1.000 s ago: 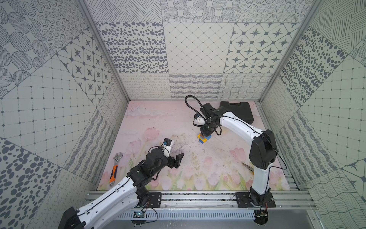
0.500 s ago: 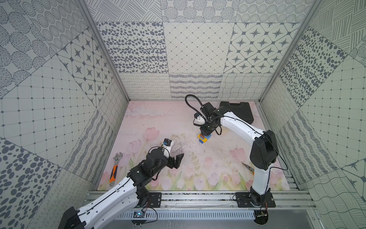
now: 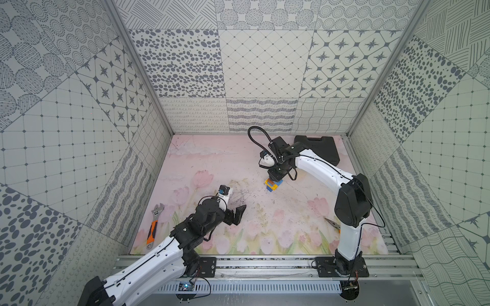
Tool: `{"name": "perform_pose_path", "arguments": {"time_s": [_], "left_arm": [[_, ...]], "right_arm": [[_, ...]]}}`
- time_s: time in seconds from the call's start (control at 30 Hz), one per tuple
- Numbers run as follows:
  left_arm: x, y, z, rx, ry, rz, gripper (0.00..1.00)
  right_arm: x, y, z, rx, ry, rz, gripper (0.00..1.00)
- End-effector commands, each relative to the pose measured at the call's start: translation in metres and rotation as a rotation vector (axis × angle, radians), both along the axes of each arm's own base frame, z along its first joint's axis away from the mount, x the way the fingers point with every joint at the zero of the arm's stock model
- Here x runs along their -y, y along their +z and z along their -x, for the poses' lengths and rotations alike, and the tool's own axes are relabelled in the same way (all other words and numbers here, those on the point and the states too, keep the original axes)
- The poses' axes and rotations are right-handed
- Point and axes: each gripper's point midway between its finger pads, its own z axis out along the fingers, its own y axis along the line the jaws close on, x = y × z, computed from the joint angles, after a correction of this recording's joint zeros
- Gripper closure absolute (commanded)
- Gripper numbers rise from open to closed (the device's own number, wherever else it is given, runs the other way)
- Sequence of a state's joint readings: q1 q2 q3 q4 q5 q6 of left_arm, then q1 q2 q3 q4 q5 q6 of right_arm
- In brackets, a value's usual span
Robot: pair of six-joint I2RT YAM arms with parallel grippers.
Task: Assemble the letter f with lego
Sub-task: Assemble the lego brick at the center of the board.
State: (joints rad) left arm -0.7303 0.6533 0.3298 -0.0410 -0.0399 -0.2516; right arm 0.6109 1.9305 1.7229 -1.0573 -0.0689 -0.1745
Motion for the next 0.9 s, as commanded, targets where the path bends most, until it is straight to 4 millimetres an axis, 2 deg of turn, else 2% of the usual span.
{"name": "perform_pose_path", "arguments": {"time_s": [0.0,0.87], "left_arm": [[0.003,0.011,-0.004,0.046,-0.004,0.026,0.01],[0.002,0.011,-0.005,0.046,-0.001,0.026,0.01]], "right_arm": [[-0.004,0.008,-0.001,0.014,0.025,-0.025,0.64],[-0.003,-0.014,0.003,-0.044,0.034,0.008,0.64]]}}
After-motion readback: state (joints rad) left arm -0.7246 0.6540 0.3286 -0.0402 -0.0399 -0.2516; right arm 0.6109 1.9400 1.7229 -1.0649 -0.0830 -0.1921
